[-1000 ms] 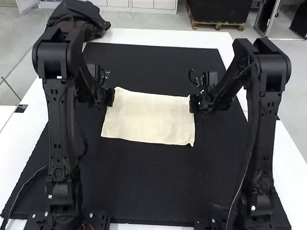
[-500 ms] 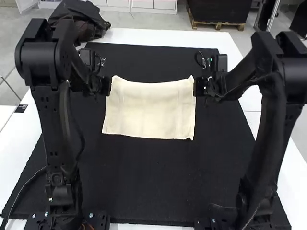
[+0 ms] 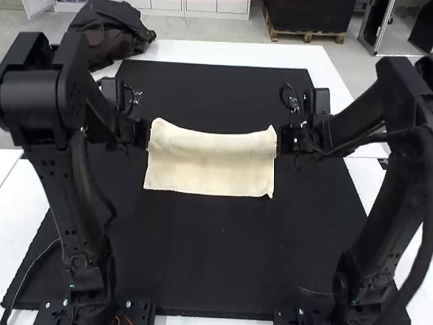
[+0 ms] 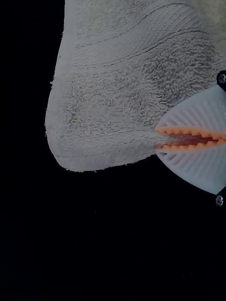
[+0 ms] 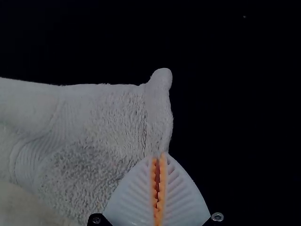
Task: Fold the towel.
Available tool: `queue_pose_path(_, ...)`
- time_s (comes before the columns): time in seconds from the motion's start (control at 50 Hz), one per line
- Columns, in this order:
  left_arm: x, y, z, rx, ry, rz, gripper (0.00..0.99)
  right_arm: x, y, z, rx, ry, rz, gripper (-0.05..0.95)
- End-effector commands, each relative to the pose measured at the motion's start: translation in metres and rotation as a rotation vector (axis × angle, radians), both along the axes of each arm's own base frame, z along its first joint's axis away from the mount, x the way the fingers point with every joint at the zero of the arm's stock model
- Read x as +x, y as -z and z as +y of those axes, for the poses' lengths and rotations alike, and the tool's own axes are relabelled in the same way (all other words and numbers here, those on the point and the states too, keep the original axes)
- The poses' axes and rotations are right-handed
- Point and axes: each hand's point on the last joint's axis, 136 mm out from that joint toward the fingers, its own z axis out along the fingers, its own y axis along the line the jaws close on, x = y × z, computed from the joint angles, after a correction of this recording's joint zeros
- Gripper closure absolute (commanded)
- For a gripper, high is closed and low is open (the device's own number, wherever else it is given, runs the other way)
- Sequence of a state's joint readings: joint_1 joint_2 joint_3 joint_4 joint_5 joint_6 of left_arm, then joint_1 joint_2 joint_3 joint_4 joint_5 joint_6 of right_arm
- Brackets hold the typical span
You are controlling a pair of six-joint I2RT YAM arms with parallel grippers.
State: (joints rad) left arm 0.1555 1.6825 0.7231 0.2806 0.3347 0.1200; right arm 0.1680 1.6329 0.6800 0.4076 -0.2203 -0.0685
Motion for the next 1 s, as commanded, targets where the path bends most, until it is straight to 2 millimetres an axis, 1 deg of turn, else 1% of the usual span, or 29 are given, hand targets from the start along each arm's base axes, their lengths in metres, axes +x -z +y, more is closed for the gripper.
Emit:
queue_pose_path(0.0,-0.008,-0.007,0.01,0.031,-0.017,-0.021,0.969,-0.009,-0.003,-0.005,0.009,0.01,-0.002,0.93)
queue_pose_path(0.14,-0.021,-0.007,0.008,0.032,-0.016,-0.018,0.969,-0.023,0.001,-0.006,0.01,0.003,0.013,0.93)
queue_pose_path(0.22,-0.03,-0.005,0.007,0.034,-0.016,-0.013,0.969,-0.032,0.008,-0.007,0.003,-0.001,0.037,0.92)
queue_pose_path(0.3,-0.037,-0.005,0.005,0.033,-0.014,-0.013,0.969,-0.039,0.009,-0.006,0.002,-0.014,0.052,0.92)
queue_pose_path(0.46,-0.052,-0.006,0.003,0.035,-0.015,-0.012,0.969,-0.05,0.005,-0.005,0.002,-0.034,0.056,0.93)
queue_pose_path(0.64,-0.067,-0.005,0.0,0.044,-0.005,-0.013,0.969,-0.061,0.011,-0.004,-0.004,-0.058,0.091,0.93)
queue_pose_path(0.7,-0.071,-0.003,-0.001,0.051,-0.002,-0.013,0.969,-0.065,0.015,-0.003,-0.002,-0.065,0.105,0.93)
queue_pose_path(0.82,-0.079,0.007,-0.002,0.056,0.005,0.006,0.969,-0.073,0.024,-0.003,-0.009,-0.076,0.128,0.93)
queue_pose_path(0.98,-0.087,0.016,-0.004,0.064,0.008,-0.002,0.97,-0.087,0.045,0.001,-0.022,-0.105,0.185,0.93)
